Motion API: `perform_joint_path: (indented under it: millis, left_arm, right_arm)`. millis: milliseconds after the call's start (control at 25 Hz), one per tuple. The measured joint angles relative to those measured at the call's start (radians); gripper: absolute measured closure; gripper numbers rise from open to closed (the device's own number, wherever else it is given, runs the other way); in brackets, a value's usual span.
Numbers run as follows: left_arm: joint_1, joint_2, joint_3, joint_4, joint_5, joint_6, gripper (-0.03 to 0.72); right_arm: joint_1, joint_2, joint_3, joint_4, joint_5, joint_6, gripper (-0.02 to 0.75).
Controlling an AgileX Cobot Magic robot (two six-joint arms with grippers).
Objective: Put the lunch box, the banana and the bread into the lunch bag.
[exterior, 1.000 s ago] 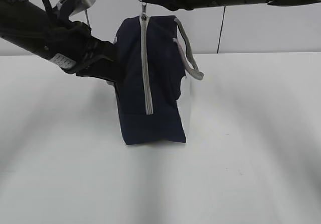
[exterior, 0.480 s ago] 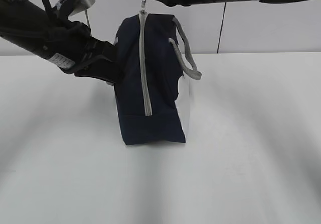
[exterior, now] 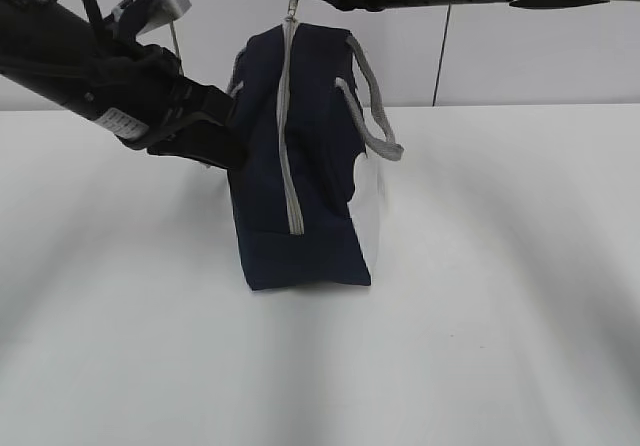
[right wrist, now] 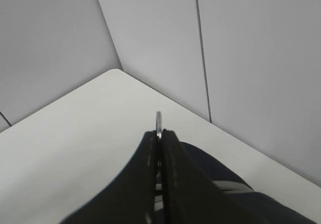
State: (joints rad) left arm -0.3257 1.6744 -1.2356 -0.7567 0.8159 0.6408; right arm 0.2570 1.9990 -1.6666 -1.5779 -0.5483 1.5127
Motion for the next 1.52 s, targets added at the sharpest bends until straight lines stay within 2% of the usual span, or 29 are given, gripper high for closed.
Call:
perform_joint_path:
  millis: [480, 760, 1160, 1520]
  left_arm:
    - [0.0, 0.001, 0.0, 0.042, 0.025, 0.0, 0.687]
    - [0.0, 0.001, 0.0, 0.051, 0.03, 0.0, 0.687]
    - [0.0, 0.001, 0.0, 0.063, 0.033, -0.001, 0.687]
    - [0.0, 0.001, 0.0, 0.109, 0.042, -0.002, 0.687]
  right_arm:
    - [-0.028, 0.142, -0.144, -0.02, 0.011, 0.106, 0.754]
    - [-0.035, 0.252, -0.283, -0.126, 0.009, 0.236, 0.754]
    - [-0.073, 0.441, -0.558, -0.266, -0.088, 0.459, 0.754]
    - [-0.089, 0.554, -0.732, -0.29, -0.17, 0.583, 0.754]
